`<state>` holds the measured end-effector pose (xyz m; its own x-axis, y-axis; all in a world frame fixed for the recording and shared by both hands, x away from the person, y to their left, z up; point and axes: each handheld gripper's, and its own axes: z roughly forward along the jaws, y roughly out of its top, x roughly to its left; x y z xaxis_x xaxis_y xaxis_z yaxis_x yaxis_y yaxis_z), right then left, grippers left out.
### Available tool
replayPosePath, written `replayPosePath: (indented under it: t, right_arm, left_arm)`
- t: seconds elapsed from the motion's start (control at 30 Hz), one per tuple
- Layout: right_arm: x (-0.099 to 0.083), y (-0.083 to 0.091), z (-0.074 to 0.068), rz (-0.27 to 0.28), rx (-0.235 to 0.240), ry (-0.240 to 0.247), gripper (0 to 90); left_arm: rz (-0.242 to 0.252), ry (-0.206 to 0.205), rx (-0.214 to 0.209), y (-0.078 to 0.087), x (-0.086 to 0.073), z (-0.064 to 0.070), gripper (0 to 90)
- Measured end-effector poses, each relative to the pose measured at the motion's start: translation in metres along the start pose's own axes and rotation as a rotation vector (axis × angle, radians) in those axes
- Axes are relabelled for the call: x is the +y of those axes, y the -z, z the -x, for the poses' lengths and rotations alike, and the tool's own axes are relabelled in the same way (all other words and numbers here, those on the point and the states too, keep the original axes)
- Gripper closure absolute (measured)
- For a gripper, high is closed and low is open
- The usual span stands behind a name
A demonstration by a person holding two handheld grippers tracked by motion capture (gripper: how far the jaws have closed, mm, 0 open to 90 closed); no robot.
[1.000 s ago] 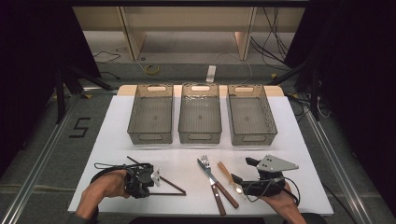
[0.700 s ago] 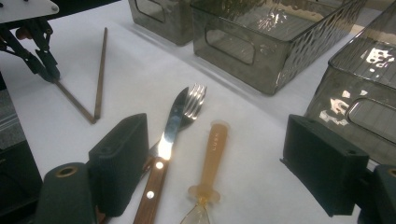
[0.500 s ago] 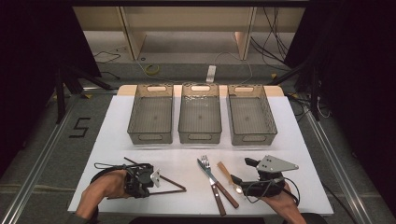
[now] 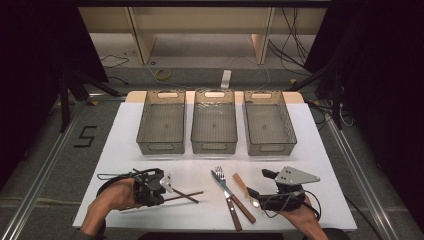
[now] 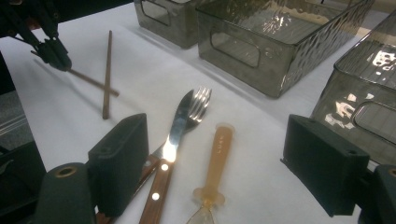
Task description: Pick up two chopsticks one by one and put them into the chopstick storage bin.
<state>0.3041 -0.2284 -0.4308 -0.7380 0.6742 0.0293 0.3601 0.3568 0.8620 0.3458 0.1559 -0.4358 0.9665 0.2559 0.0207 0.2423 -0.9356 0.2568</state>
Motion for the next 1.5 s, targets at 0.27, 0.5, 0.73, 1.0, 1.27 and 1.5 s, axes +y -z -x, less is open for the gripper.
replayPosePath:
  t: [0.27, 0.5, 0.73, 1.0, 1.27, 1.5]
  right_arm:
    - [-0.001, 0.000, 0.002, 0.003, -0.008, -0.011, 23.0]
    - [-0.001, 0.001, 0.004, 0.012, -0.014, -0.018, 23.0]
    - [-0.001, 0.001, 0.003, 0.010, -0.013, -0.023, 23.0]
    - [-0.001, 0.001, 0.004, 0.012, -0.018, -0.025, 23.0]
    - [-0.002, 0.001, 0.004, 0.010, -0.020, -0.028, 22.9]
    - [-0.002, 0.001, 0.004, 0.012, -0.019, -0.025, 23.0]
  left_arm:
    - [0.107, 0.152, 0.044, 0.010, 0.007, -0.014, 84.7]
    - [0.221, 0.303, 0.065, 0.024, 0.008, -0.033, 84.7]
    - [0.289, 0.402, 0.118, 0.037, 0.007, -0.052, 84.8]
    - [0.344, 0.452, 0.168, 0.055, 0.014, -0.075, 84.7]
    - [0.426, 0.497, 0.234, 0.080, 0.020, -0.100, 84.8]
    - [0.486, 0.570, 0.285, 0.095, 0.016, -0.125, 84.7]
